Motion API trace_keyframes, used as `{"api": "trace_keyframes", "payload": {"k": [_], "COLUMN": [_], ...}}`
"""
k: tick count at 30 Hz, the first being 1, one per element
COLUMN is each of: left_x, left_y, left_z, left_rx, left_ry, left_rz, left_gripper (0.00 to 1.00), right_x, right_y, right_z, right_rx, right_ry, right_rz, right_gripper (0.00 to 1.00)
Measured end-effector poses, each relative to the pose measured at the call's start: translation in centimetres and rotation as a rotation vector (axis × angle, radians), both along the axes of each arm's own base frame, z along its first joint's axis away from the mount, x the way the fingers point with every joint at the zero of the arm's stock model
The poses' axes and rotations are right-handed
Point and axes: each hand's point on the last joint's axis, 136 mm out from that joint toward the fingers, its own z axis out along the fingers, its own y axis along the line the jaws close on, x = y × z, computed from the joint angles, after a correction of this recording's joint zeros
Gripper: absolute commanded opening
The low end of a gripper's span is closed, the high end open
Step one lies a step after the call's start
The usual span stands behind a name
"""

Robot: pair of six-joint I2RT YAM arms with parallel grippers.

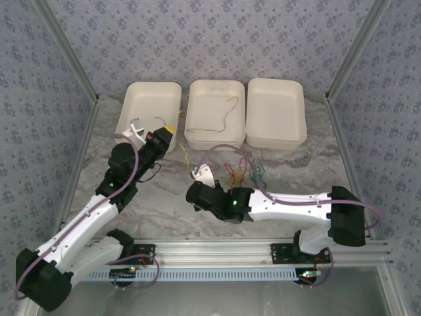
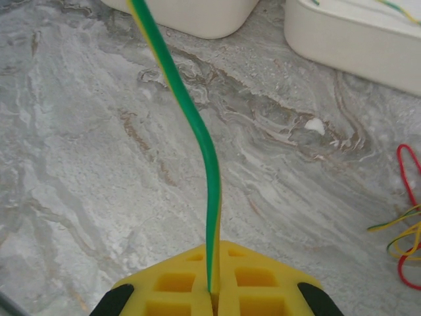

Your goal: Untangle the cables

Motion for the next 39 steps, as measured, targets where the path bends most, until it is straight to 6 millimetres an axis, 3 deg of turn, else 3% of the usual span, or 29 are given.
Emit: {"api": "trace_keyframes", "payload": {"k": [6,17,28,32,35,37,39], "left_x": [0.5,2.3,2.8,3.2,3.3,2.7,2.2], "left_y": [0.1,1.5,0.4,0.1,1.0,1.0,0.9], "left_z": [1.4,0.5,0.9,1.9,5.6,6.8,6.7], "left_rx": [-0.022,-0.062,-0.079,-0.093,-0.141,-0.164,-0.172], "left_ry": [0.029,0.141,0.201,0.157,0.008,-0.063,-0.087], "left_rz": [-0.013,-0.009,-0.077,-0.088,-0.059,-0.068,-0.077], "left_gripper": [0.00,0.00,0.00,0.00,0.00,0.00,0.00], "right_x": [-0.1,0.4,1.2,0.3,-2.2,-3.2,-3.5], "right_y": [0.8,1.3,1.8,1.0,-0.2,-0.8,-1.5], "right_z": [0.7,1.1,0.5,1.3,1.5,3.4,6.2], "right_rx": [-0.018,-0.013,-0.083,-0.099,-0.142,-0.087,0.003], "right_ry": [-0.062,-0.113,-0.168,-0.151,-0.105,-0.083,-0.075], "right_rz": [0.024,0.026,0.028,0.071,0.180,0.234,0.267], "right_gripper": [0.00,0.00,0.00,0.32,0.42,0.49,0.50]}}
